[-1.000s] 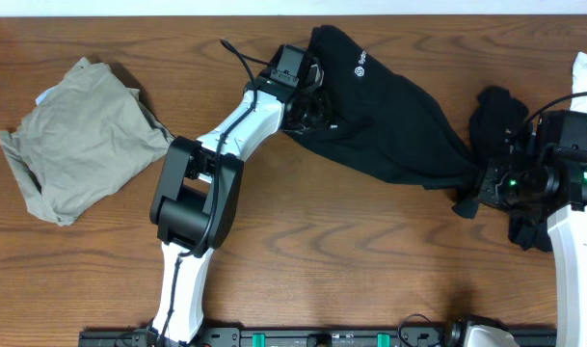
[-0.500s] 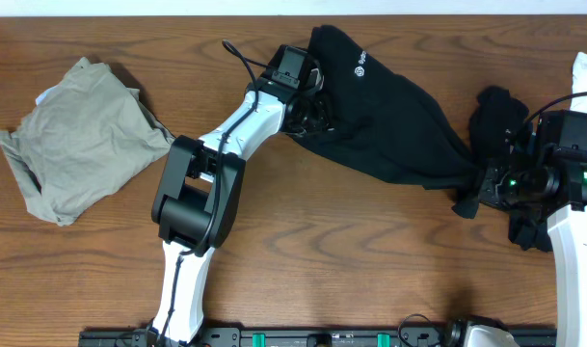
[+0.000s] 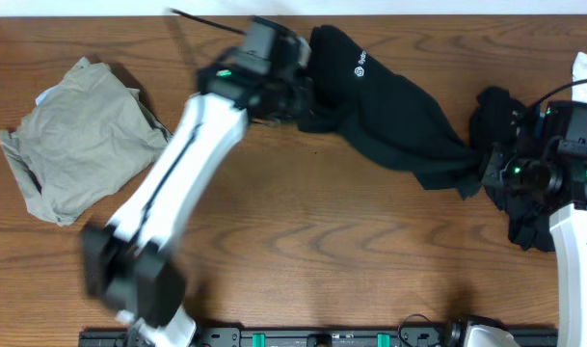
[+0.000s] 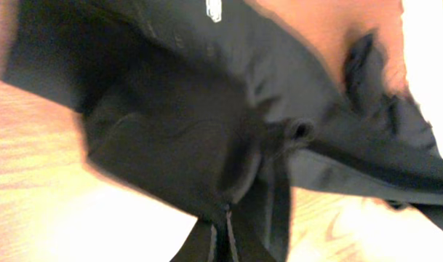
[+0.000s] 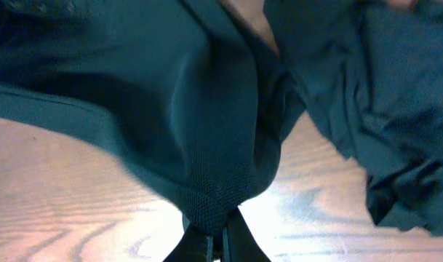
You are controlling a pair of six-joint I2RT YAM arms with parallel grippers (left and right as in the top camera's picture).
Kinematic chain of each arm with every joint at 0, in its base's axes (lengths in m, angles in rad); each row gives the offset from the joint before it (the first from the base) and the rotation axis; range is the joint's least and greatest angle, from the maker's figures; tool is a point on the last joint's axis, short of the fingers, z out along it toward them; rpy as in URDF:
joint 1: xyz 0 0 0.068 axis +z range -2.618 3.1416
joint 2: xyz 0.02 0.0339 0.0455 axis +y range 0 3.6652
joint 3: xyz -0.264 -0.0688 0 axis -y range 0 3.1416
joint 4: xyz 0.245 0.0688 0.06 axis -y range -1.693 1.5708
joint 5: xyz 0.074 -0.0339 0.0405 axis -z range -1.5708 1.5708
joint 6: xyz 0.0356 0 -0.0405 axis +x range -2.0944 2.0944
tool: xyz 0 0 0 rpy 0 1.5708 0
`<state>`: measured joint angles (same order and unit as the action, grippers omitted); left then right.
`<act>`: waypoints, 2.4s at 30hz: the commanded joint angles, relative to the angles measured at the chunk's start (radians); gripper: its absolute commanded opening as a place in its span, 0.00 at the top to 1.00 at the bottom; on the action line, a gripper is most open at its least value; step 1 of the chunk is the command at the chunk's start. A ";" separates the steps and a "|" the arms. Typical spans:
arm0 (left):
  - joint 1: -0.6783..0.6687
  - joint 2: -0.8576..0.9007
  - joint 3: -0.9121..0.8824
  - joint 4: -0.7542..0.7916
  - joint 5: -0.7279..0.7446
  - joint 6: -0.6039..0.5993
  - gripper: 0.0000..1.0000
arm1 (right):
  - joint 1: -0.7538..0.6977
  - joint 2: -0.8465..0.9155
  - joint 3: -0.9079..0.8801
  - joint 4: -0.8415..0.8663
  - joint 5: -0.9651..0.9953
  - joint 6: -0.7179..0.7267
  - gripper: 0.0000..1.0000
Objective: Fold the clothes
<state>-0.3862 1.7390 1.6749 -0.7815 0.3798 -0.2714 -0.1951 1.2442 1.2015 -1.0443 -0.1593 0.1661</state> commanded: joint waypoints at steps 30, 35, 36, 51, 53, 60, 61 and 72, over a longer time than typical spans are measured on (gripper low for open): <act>0.249 -0.733 0.176 0.000 -0.216 0.023 0.94 | -0.008 -0.043 0.715 -0.250 0.208 -0.014 0.99; 0.249 -0.631 0.176 0.000 -0.211 0.004 0.94 | -0.008 0.031 0.715 -0.250 0.207 -0.014 0.99; 0.249 -0.593 0.176 0.000 -0.211 0.004 0.94 | -0.008 0.059 0.715 -0.250 0.207 -0.014 0.99; 0.313 -0.044 0.257 0.393 -0.102 -0.024 0.94 | -0.006 0.452 0.725 0.147 0.073 0.028 0.99; 0.336 -0.019 0.344 0.391 -0.058 -0.040 0.94 | -0.007 0.444 0.773 0.170 0.078 0.027 0.99; 0.376 -0.051 0.534 0.231 -0.047 0.001 0.94 | -0.007 0.441 0.948 0.044 0.108 -0.035 0.99; 0.376 -0.058 0.543 0.195 -0.047 0.002 0.94 | -0.007 0.440 0.954 0.015 0.111 -0.037 0.99; 0.350 -0.046 0.475 -0.568 -0.040 0.105 0.94 | -0.007 0.458 0.850 -0.459 0.263 -0.086 0.99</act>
<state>-0.0353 1.6485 2.1937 -1.2678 0.3618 -0.2512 -0.1940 1.6878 2.0972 -1.4788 -0.0227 0.0971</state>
